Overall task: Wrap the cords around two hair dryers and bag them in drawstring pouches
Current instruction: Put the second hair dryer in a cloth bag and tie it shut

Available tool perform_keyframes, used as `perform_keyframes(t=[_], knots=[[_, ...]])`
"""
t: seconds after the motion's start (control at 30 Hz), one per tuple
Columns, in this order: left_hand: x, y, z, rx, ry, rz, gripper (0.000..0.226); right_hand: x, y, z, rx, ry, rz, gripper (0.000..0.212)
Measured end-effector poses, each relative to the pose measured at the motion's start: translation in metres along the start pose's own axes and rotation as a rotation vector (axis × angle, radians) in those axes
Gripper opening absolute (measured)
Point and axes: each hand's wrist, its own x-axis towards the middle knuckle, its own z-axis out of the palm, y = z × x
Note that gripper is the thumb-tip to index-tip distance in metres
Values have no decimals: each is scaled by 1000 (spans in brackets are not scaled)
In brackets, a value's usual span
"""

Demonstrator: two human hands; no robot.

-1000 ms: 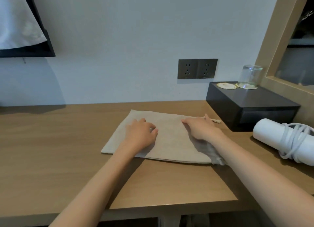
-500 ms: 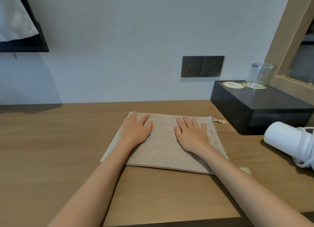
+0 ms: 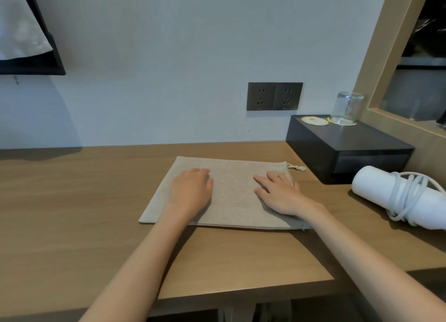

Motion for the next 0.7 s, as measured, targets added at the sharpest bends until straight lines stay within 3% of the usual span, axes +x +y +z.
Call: perform_keyframes(t=[0.2,0.33,0.47,0.57,0.7], knots=[[-30,24,10,84,45,68,30,7,-29,10,229,157,-6,41],[-36,21,17,43,44,29,36,5,-54,19,541,230,-25,50],[-33,12,15,19,-1,52,38,-10,-56,18,735,183,-49,58],[-33,14,9,20,-23,47,36,-28,-43,6,741,150,-102,50],[-34,41,3,-106,32,42,33,-55,-14,-16,523,236,-194,47]])
